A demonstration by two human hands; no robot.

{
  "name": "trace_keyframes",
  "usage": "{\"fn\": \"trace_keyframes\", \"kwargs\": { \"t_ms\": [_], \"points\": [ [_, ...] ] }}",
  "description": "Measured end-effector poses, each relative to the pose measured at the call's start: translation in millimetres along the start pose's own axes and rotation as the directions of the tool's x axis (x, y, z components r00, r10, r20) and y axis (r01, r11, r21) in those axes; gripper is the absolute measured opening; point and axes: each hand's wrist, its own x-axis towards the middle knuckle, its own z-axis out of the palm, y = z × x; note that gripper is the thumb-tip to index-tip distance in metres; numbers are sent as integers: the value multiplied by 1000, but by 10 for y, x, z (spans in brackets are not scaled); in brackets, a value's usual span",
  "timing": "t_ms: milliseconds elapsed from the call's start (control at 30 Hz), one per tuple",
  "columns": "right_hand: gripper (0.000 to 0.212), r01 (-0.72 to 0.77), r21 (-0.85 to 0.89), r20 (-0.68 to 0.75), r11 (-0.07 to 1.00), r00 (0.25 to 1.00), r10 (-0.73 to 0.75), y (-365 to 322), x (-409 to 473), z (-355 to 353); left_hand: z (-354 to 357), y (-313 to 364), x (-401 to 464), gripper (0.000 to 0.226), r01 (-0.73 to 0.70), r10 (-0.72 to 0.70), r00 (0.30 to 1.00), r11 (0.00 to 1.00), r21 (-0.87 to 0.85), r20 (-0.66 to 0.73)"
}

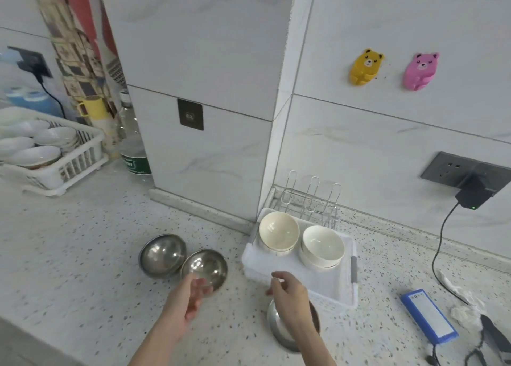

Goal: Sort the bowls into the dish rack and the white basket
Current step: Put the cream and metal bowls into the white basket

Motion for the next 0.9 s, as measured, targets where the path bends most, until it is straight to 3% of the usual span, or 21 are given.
{"fn": "trace_keyframes", "kwargs": {
  "t_ms": [200,367,733,900],
  "points": [
    [52,-202,-21,173,979,964,203,-178,-152,796,-727,72,273,50,139,-139,984,990,-11,-108],
    [67,-317,34,149,948,939,309,-295,-156,1233,-1029,306,547,49,57,-29,980,989,134,-198],
    [49,-351,152,-69,924,929,365,-455,-176,1637,-1194,555,687,52,-32,59,994,963,267,-97],
    [40,-287,282,-173,915,923,343,-512,-286,1511,-1185,690,665,38,-88,103,992,979,182,-71]
  ]
}}
